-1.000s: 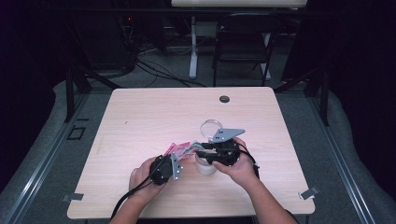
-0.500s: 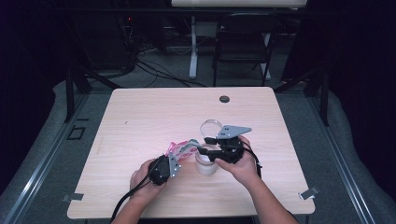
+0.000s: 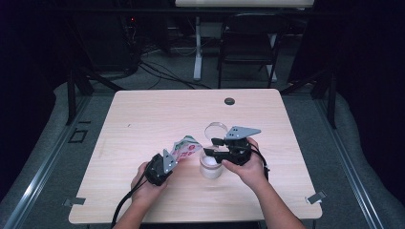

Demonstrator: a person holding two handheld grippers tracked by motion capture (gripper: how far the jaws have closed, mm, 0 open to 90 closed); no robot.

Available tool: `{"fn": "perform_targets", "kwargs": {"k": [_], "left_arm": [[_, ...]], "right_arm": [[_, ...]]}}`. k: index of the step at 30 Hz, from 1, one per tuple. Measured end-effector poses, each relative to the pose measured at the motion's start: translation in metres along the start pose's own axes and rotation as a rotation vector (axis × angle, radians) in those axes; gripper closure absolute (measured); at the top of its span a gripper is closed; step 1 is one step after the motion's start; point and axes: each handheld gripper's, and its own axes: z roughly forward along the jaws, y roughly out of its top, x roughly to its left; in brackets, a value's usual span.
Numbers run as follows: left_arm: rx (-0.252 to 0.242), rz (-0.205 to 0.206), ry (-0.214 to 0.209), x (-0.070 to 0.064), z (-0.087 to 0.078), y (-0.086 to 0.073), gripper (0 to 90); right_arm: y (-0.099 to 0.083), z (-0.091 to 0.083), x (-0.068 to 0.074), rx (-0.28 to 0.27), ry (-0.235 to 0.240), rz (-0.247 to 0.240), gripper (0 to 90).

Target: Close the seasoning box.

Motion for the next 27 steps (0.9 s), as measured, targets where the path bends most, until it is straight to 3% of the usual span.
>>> {"fn": "perform_targets", "kwargs": {"k": [15, 27], "left_arm": [[-0.022, -0.076, 0.014, 0.026, -0.017, -0.005, 86.5], [-0.022, -0.099, 0.104, 0.052, -0.043, -0.02, 86.5]], "right_arm": [[-0.001, -0.003, -0.002, 0.01, -0.029, 0.004, 50.0], [-0.001, -0.004, -0.003, 0.014, -0.034, 0.007, 49.8]]}}
